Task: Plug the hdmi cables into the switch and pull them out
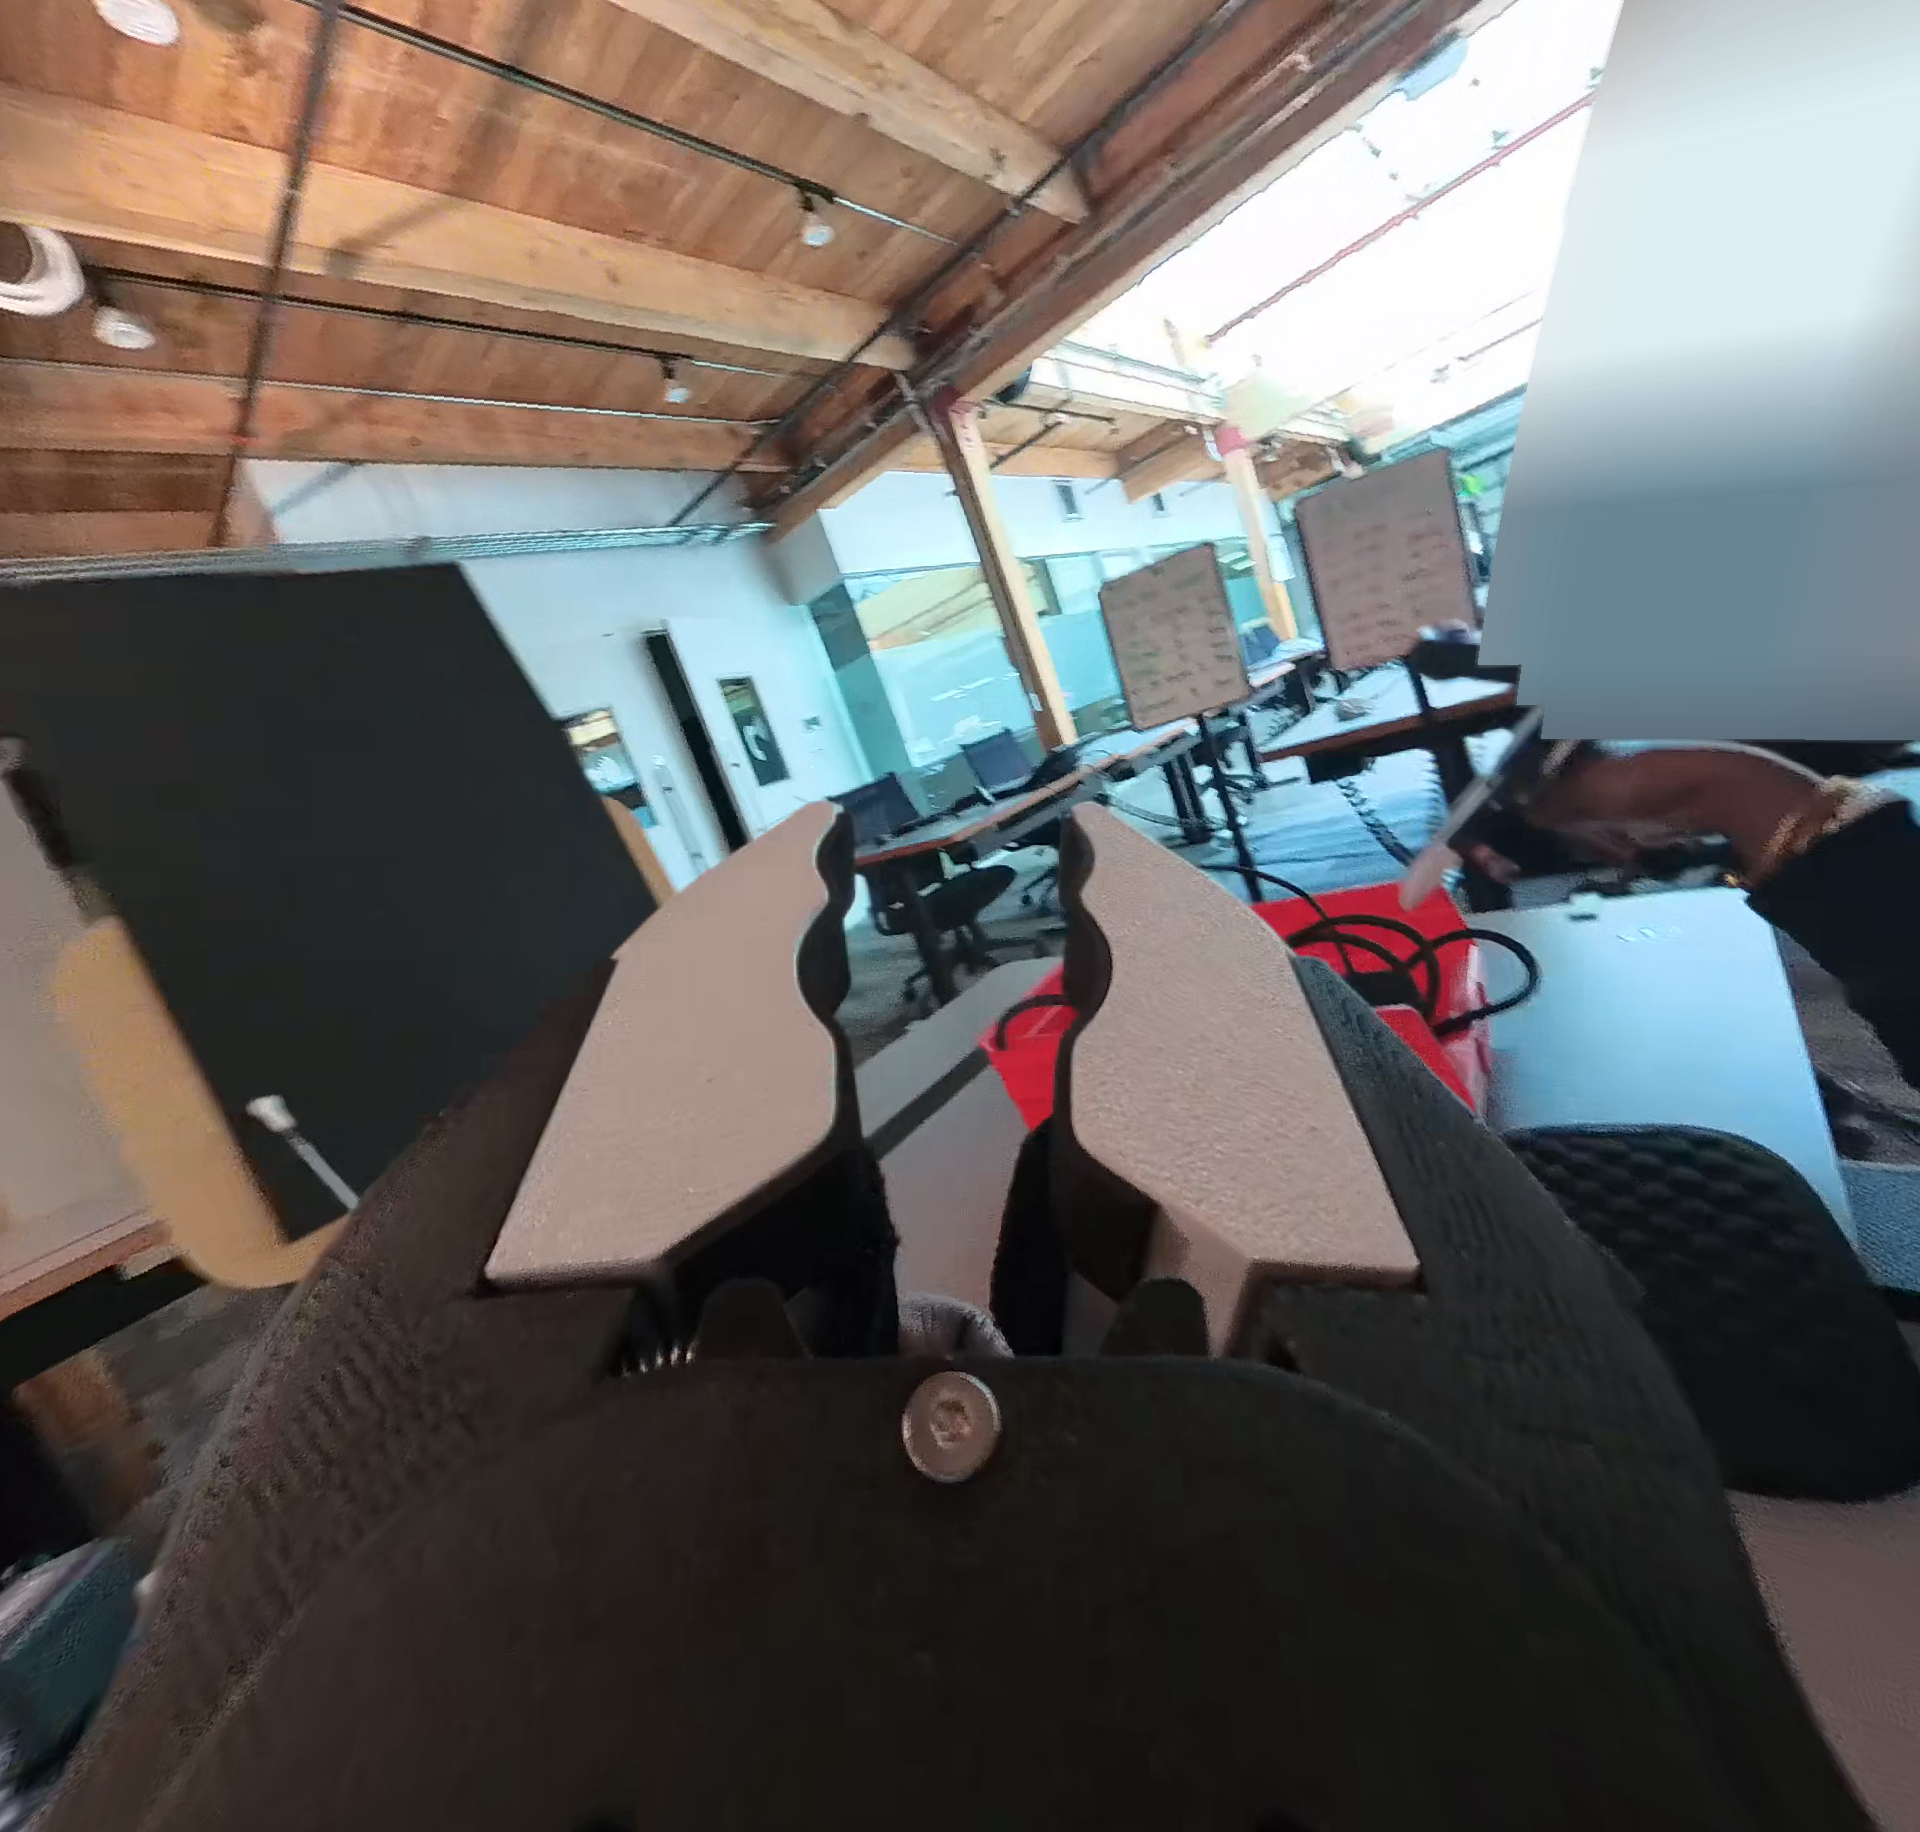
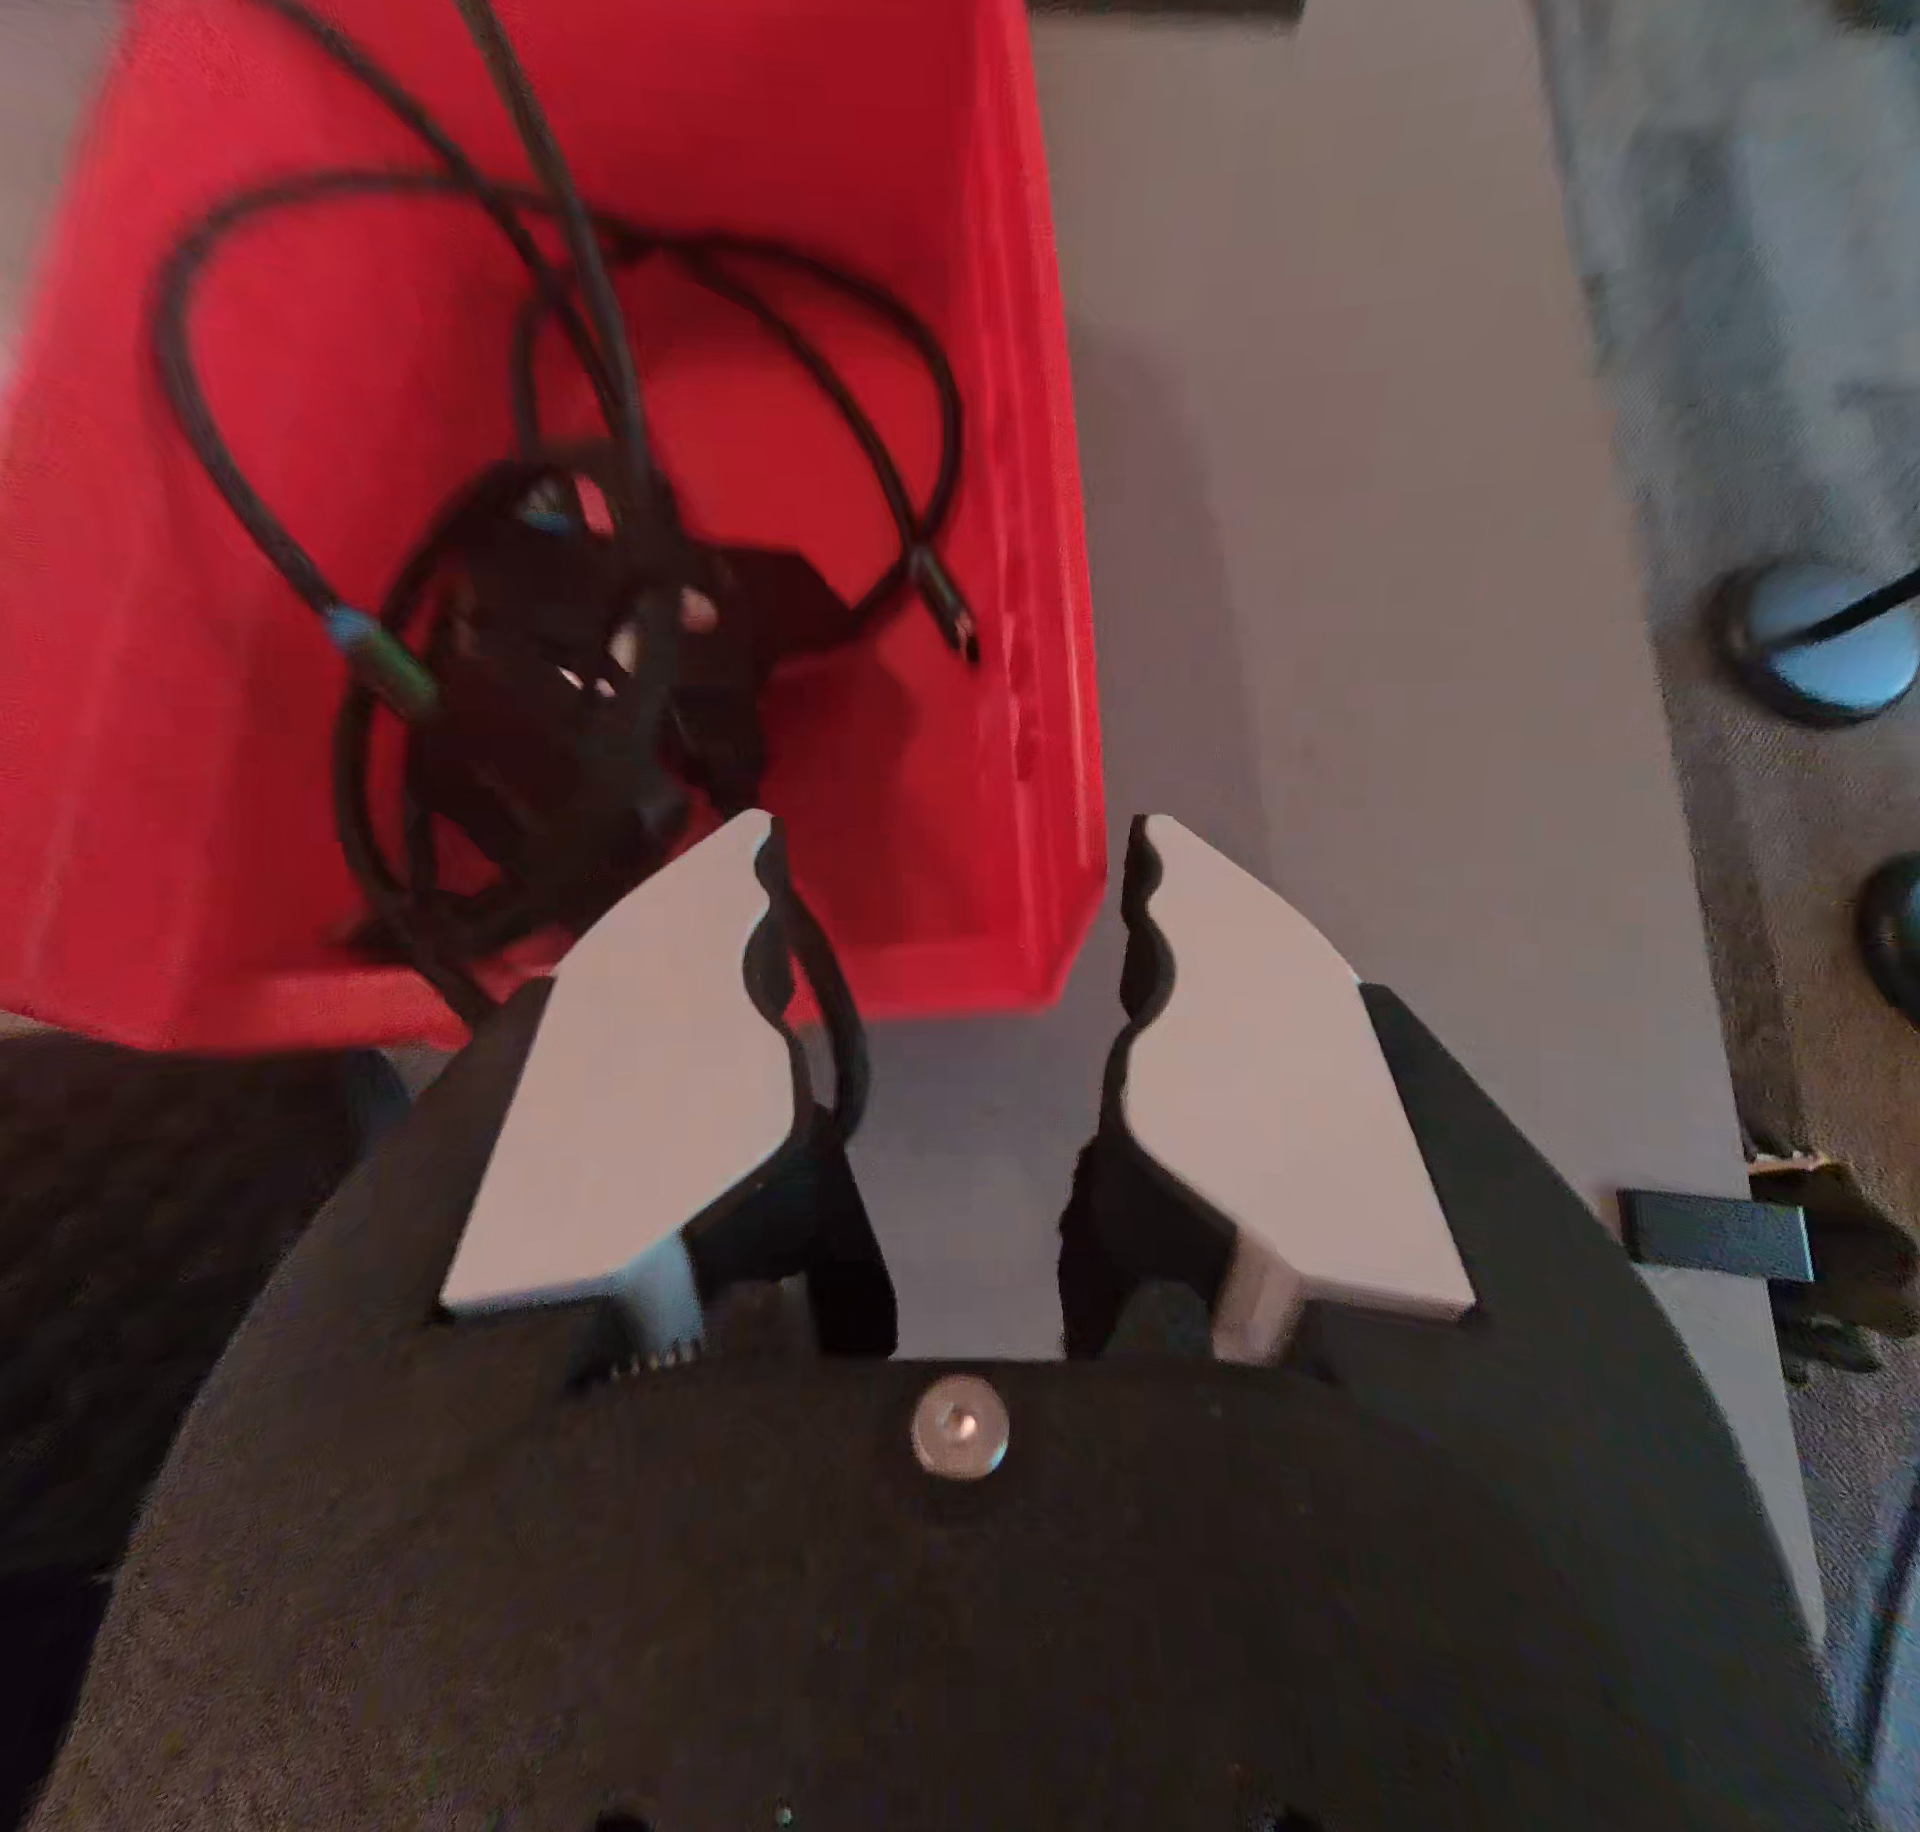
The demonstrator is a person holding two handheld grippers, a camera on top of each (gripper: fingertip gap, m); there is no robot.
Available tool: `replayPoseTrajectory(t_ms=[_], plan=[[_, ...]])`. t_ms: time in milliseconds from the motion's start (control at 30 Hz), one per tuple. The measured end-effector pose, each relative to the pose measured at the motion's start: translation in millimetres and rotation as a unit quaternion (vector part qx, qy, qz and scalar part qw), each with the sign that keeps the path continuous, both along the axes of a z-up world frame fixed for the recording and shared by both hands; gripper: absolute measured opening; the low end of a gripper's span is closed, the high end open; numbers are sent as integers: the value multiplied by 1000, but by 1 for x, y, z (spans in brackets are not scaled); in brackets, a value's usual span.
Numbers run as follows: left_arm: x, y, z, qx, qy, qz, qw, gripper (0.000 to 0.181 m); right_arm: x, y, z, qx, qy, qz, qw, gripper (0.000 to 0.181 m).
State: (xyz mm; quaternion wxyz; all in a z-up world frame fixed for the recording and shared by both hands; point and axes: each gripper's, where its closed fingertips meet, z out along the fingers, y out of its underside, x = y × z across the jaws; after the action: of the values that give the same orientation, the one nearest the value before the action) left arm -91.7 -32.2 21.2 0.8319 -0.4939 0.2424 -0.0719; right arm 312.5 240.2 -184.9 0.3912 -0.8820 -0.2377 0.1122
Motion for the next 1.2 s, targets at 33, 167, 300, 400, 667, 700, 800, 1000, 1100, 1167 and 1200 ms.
replayPoseTrajectory(t_ms=[33,167,300,400,667,700,800,1000,1100,1167,1200], plan=[[-9,-8,7,9,-9,11,1000,37,3,1,-11,-16,-15,6,1000,60],[-43,-37,25,38,-38,48,997,37,14,19,-24,15,-90,-17,996,12],[-73,-62,37,74,-45,96,992,37,-11,8,-22,22,-80,60,995,7],[-90,-77,43,98,-54,121,986,37,-45,0,-23,29,-63,130,989,7],[-121,-105,48,123,-58,181,974,36,-145,-22,-23,82,-87,251,961,13],[-125,-109,48,125,-57,193,972,35,-156,-27,-23,87,-94,260,957,13],[-137,-123,50,135,-59,227,963,35,-185,-41,-23,97,-117,269,951,14],[-149,-156,55,168,-65,263,948,33,-241,-70,-22,117,-135,273,945,15],[-155,-169,55,177,-67,274,943,33,-267,-82,-22,131,-148,280,939,15],[-162,-174,52,167,-69,285,941,32,-282,-89,-21,138,-156,289,934,16],[-165,-175,49,158,-67,291,941,33,-290,-93,-21,136,-157,296,932,16]])
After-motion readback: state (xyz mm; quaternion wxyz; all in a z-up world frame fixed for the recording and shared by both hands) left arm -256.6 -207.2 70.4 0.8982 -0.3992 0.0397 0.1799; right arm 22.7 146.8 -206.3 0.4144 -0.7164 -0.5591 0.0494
